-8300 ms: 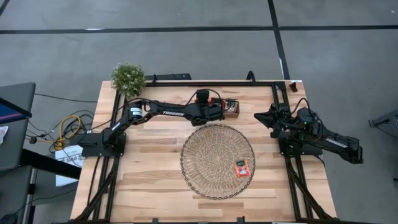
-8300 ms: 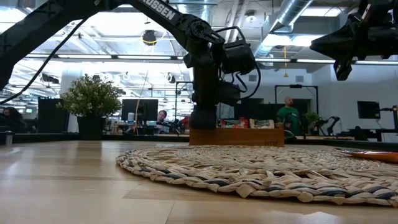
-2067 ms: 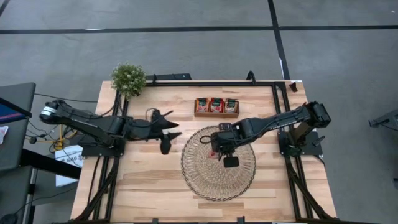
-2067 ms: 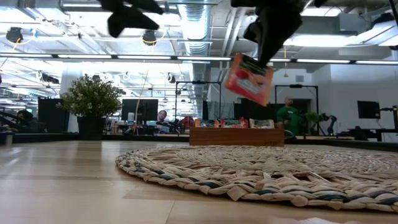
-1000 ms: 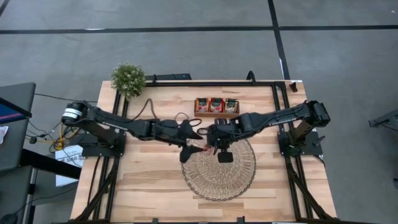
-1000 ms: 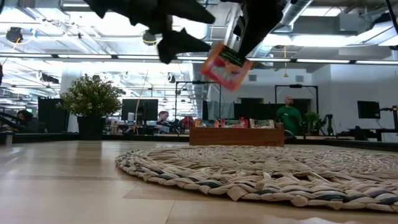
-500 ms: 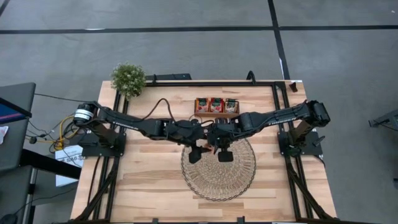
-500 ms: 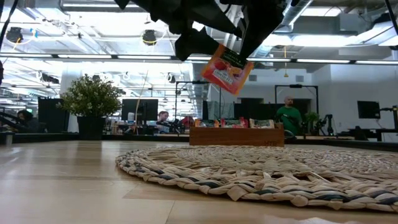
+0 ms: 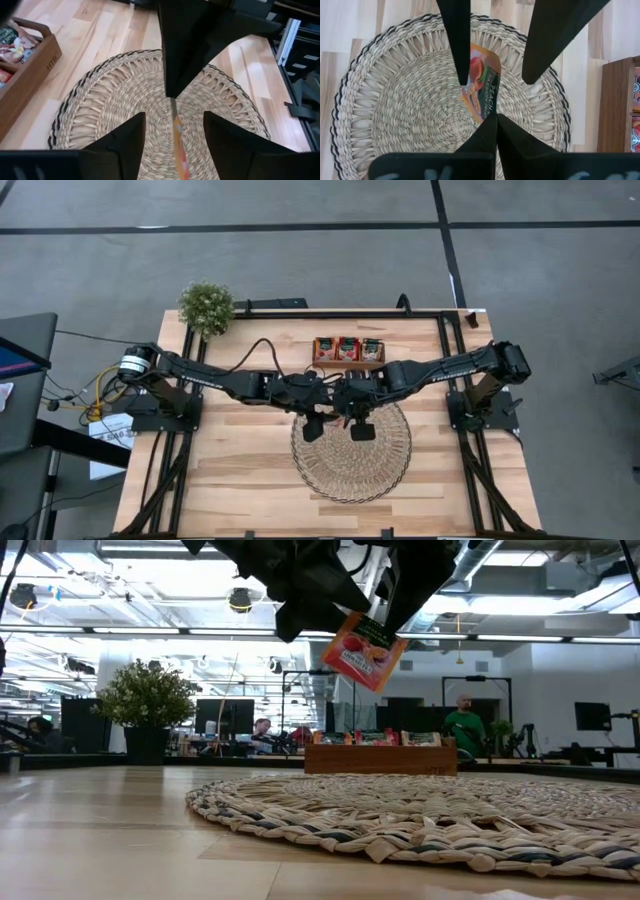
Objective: Pick & Place Tea
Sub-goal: Put the orange tea bag into the left section of the wooden organizer
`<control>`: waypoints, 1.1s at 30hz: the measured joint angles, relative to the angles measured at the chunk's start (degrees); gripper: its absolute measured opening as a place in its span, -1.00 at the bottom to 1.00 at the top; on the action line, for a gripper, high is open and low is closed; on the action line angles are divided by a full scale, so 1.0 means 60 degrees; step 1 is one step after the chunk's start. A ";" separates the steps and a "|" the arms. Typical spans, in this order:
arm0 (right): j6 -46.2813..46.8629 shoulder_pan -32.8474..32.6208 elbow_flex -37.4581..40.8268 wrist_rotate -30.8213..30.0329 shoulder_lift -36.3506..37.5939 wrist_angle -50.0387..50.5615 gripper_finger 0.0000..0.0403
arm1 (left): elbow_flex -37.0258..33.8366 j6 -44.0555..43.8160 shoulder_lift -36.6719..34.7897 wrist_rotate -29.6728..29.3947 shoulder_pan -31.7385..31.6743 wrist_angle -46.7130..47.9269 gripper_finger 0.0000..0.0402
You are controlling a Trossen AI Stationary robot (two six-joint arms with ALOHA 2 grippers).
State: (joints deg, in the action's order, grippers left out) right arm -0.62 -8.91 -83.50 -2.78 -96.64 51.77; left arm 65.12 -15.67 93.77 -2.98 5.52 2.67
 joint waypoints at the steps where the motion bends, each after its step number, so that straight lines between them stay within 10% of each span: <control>1: 0.0000 0.0000 0.0000 -0.0001 0.0000 0.0000 -1.00 | 0.0000 -0.0002 0.0014 -0.0055 -0.0004 0.0003 -0.05; 8: 0.0011 0.0000 0.0000 -0.0001 0.0000 -0.0114 -1.00 | -0.0004 -0.0001 0.0033 -0.0322 -0.0080 0.0081 -0.23; 15: 0.0018 0.0004 0.0000 -0.0031 0.0000 -0.0149 -1.00 | -0.0004 0.0282 0.0033 -0.0390 -0.0108 0.0120 -0.93; 33: 0.0018 0.0032 0.0000 0.0046 0.0000 0.0400 -0.93 | -0.0015 0.0312 0.0037 -0.1259 -0.0120 0.0568 -1.00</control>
State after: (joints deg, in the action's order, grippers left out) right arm -0.51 -8.71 -83.50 -2.50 -96.64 54.17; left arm 65.04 -13.80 94.00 -10.54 4.80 6.08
